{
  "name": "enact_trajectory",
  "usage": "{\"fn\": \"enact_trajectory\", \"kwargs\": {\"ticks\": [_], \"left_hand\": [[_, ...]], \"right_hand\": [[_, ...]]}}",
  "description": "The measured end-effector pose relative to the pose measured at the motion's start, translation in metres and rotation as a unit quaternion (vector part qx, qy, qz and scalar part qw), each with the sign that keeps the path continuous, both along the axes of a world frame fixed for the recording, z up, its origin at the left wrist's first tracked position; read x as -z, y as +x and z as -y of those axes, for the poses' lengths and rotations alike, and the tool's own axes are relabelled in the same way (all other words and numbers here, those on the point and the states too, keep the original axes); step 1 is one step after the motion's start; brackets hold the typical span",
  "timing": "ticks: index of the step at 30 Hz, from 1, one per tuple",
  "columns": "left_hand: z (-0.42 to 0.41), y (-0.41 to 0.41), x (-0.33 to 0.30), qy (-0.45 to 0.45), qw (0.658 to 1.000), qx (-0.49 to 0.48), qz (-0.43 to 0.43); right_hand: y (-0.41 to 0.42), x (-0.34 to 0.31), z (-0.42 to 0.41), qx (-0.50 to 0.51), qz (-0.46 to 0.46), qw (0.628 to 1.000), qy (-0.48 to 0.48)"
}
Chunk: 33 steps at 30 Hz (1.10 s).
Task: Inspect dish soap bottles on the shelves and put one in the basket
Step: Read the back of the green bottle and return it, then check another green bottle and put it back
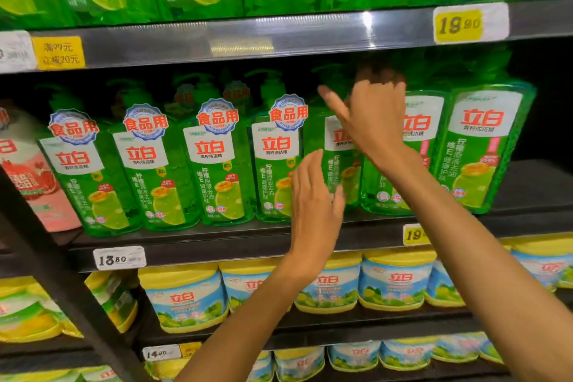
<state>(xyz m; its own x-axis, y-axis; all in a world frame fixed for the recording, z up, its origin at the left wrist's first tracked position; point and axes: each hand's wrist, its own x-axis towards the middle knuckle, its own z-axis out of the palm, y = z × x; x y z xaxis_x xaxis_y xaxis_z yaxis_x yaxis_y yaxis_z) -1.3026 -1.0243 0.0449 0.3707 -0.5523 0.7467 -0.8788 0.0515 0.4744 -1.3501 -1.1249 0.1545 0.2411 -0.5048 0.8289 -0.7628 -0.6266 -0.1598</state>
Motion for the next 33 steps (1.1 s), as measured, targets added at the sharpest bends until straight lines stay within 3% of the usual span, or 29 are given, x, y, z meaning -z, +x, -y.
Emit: {"fn": "enact_trajectory", "kwargs": {"ticks": [3,8,13,20,28,33], "left_hand": [[0.008,-0.007,0.003,-0.001,1.000,0.015,-0.014],[0.006,0.001,0.005,-0.033,0.997,0.046,-0.047],[-0.002,0.017,0.004,-0.037,0.985,0.122,-0.120],[-0.006,0.022,0.002,-0.040,0.984,0.121,-0.125],[-0.005,0.008,0.012,-0.012,0.987,0.100,-0.129],[-0.008,0.004,0.014,0.033,0.983,0.107,-0.148]], "right_hand": [[0.015,-0.001,0.003,0.010,-0.057,0.998,0.029],[0.013,-0.004,0.004,-0.022,0.026,0.996,0.086],[0.001,-0.015,0.008,-0.070,0.048,0.984,0.154],[-0.013,-0.009,0.007,-0.179,0.103,0.963,0.174],[-0.042,0.005,-0.013,-0.402,0.197,0.876,0.181],[-0.059,0.007,-0.034,-0.445,0.250,0.844,0.163]]}}
